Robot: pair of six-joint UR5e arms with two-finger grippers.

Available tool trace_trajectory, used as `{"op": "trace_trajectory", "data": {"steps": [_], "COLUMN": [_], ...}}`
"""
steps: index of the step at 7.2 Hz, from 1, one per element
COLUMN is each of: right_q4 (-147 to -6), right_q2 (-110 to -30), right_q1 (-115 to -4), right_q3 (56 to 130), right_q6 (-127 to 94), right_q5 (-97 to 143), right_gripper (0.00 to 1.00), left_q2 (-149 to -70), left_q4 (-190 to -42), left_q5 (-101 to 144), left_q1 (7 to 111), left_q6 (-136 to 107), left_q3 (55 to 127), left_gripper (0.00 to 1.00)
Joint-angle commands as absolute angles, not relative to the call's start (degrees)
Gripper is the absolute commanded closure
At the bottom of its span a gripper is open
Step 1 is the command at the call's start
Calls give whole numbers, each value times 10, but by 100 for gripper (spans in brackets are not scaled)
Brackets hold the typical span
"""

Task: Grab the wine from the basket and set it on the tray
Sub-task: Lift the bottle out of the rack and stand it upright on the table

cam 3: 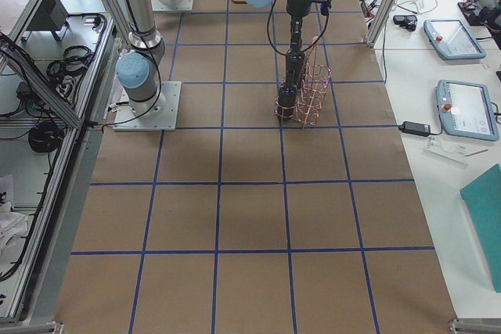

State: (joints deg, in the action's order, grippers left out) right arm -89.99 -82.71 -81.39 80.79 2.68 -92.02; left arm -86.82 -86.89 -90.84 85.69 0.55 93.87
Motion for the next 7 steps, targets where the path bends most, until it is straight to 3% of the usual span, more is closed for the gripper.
{"op": "trace_trajectory", "data": {"steps": [1, 7], "right_q4": [-826, -814], "right_q2": [-873, -889], "right_q1": [-822, -991], "right_q3": [775, 780], "right_q6": [19, -225], "right_q5": [-905, -905], "right_gripper": [99, 98], "left_q2": [-865, -859], "left_q4": [-875, -889], "left_q5": [-911, -911], "left_q1": [857, 854], "left_q6": [13, 13], "left_q3": [938, 935], "left_gripper": [0, 0]}}
